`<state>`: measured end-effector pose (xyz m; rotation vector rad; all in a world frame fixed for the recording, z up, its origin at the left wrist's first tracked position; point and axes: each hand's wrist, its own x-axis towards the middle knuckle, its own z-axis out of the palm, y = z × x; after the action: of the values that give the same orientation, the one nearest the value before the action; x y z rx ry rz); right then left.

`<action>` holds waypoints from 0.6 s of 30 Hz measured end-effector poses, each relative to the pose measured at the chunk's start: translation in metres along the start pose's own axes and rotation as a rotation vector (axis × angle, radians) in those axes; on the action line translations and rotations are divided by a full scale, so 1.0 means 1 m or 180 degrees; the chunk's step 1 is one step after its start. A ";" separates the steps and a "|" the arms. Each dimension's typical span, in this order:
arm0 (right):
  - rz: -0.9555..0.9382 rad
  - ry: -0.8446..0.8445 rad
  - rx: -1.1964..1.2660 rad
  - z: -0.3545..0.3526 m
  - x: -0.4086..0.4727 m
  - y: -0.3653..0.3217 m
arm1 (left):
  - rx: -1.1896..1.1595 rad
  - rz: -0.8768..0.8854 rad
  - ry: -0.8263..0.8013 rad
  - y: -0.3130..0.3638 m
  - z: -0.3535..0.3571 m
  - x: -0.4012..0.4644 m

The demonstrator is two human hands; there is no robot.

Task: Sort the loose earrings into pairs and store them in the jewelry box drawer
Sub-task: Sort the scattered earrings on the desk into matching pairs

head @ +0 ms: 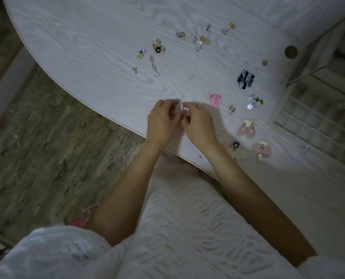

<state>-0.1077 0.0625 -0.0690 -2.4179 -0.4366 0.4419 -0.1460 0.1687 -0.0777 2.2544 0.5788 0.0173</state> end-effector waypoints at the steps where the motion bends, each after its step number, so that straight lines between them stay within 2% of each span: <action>1: 0.0047 -0.0017 0.0060 0.000 -0.003 0.001 | -0.0027 0.0021 -0.0071 0.002 0.001 -0.001; 7: 0.0173 -0.0172 0.0003 -0.002 -0.016 0.013 | -0.0012 0.0451 -0.0554 0.000 0.000 -0.007; 11: 0.0146 -0.0125 -0.0110 -0.006 -0.018 0.016 | -0.0075 0.0621 -0.0642 0.005 -0.004 -0.009; 18: 0.0021 -0.0278 -0.0336 -0.016 -0.009 0.015 | 0.0395 0.0711 -0.0875 -0.010 -0.005 -0.014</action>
<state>-0.1055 0.0390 -0.0648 -2.5092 -0.5012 0.5413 -0.1637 0.1722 -0.0796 2.3782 0.1851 -0.2184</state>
